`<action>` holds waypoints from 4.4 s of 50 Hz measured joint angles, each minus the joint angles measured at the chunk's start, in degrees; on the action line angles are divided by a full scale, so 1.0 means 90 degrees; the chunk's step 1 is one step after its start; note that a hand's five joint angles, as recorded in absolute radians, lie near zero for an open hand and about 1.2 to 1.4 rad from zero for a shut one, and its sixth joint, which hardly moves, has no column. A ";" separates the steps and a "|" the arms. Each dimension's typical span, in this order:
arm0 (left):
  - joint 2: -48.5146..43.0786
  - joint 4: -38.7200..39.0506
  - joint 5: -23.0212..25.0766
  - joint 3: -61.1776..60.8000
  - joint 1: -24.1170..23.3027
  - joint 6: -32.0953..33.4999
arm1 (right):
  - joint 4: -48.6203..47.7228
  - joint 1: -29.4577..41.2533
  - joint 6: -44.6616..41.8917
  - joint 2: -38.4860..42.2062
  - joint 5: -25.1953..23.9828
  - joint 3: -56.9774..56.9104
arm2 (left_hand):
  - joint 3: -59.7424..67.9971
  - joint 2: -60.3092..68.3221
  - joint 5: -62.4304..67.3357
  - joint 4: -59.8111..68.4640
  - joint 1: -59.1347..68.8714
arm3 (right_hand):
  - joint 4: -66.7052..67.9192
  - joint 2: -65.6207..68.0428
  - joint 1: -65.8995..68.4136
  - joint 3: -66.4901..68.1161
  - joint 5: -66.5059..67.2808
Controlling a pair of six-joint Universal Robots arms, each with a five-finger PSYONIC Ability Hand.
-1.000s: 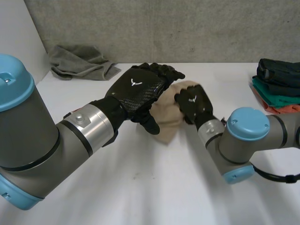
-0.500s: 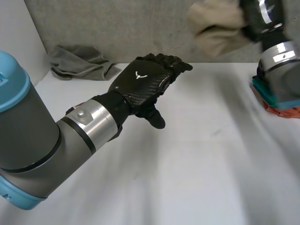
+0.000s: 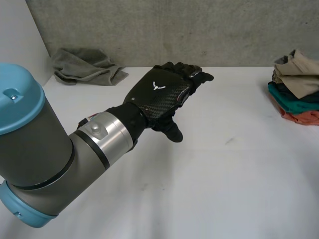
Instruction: Fold the laundry.
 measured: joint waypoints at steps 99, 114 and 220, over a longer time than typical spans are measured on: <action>-0.6672 0.1703 -0.0435 0.6414 0.3848 0.1738 | 0.3576 0.4876 -0.5281 -0.5825 0.3720 0.7709 | 0.0600 0.0638 0.0563 0.0654 0.0793 | -0.6225 -0.5943 -0.4921 -0.5987 -0.5738; -0.7240 0.2889 -0.0281 0.6295 0.3959 0.3190 | 0.3407 0.4785 -0.5301 -0.5567 0.3689 0.7627 | 0.0771 0.0812 0.0734 0.0827 0.0978 | -0.6225 -0.5943 -0.4921 -0.5987 -0.5738; -0.1409 0.4502 -0.1271 -0.0621 0.3416 0.1062 | 0.3367 0.4783 -0.5371 -0.5146 0.3587 0.7514 | 0.0879 0.0956 0.0870 0.0980 0.1061 | -0.6225 -0.5943 -0.4921 -0.5985 -0.5738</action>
